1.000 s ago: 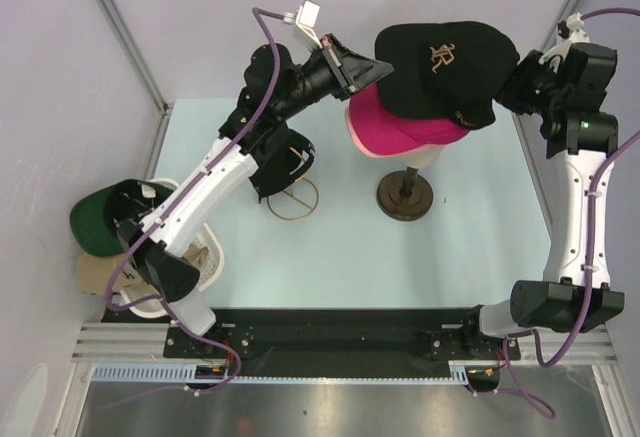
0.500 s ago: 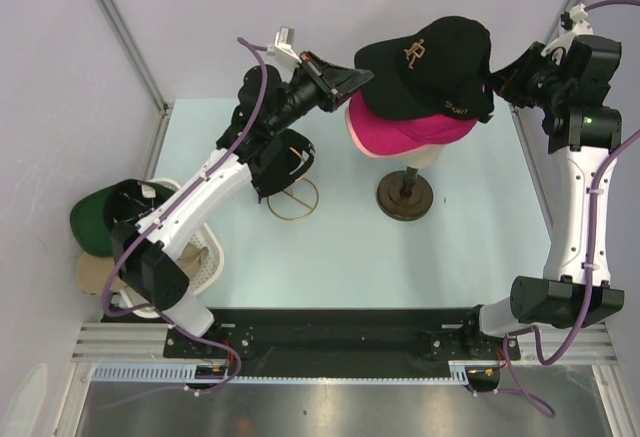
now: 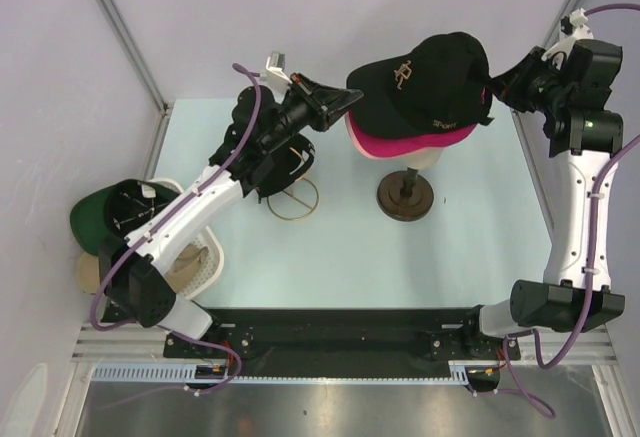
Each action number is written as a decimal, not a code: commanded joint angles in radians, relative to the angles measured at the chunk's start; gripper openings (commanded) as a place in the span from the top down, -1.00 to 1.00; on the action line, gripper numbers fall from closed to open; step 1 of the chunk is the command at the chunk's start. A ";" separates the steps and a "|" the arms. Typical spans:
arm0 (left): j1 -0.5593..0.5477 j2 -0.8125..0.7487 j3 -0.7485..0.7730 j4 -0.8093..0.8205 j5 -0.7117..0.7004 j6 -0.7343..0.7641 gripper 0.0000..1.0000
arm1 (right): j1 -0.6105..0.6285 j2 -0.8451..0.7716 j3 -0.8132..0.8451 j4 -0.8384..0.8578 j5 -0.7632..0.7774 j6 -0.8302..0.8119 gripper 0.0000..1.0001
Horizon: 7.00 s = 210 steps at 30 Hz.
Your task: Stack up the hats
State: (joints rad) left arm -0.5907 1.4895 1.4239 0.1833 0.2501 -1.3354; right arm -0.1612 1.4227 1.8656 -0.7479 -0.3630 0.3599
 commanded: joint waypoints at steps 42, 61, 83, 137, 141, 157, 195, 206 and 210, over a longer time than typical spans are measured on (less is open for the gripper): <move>0.069 0.281 0.441 -0.459 0.092 0.446 0.99 | -0.043 -0.031 -0.276 0.088 -0.100 -0.064 0.80; 0.075 0.273 0.426 -0.507 0.083 0.447 0.99 | -0.196 -0.218 -0.356 0.111 -0.149 0.053 -0.32; 0.078 0.247 0.337 -0.521 0.038 0.436 0.99 | 0.253 -0.032 0.096 0.165 0.076 -0.038 -0.68; 0.438 -0.394 -0.046 -0.867 -0.684 1.130 -0.99 | 0.390 -0.194 -0.071 0.565 0.346 -0.177 -0.99; 0.578 -0.518 -0.201 -0.956 -0.683 1.096 -1.00 | 0.385 -0.219 -0.144 0.636 0.345 -0.153 -0.99; 0.989 -0.537 -0.574 -0.704 -0.494 0.943 -0.99 | 0.339 -0.170 -0.172 0.703 0.220 -0.101 -0.99; 1.051 -0.348 -0.439 -0.496 -0.397 0.795 0.99 | 0.227 -0.131 -0.227 0.778 0.111 -0.062 -0.99; 1.051 -0.613 -0.369 -0.562 -0.302 0.775 0.99 | 0.134 -0.125 -0.172 0.832 0.045 0.011 -0.99; 1.051 -0.638 -0.298 -0.555 -0.223 0.768 0.99 | 0.138 -0.114 -0.135 0.852 0.010 0.048 -0.99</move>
State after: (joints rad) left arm 0.4522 0.8795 1.0340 -0.3931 -0.0753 -0.5507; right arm -0.0231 1.3060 1.6550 0.0235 -0.3046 0.3614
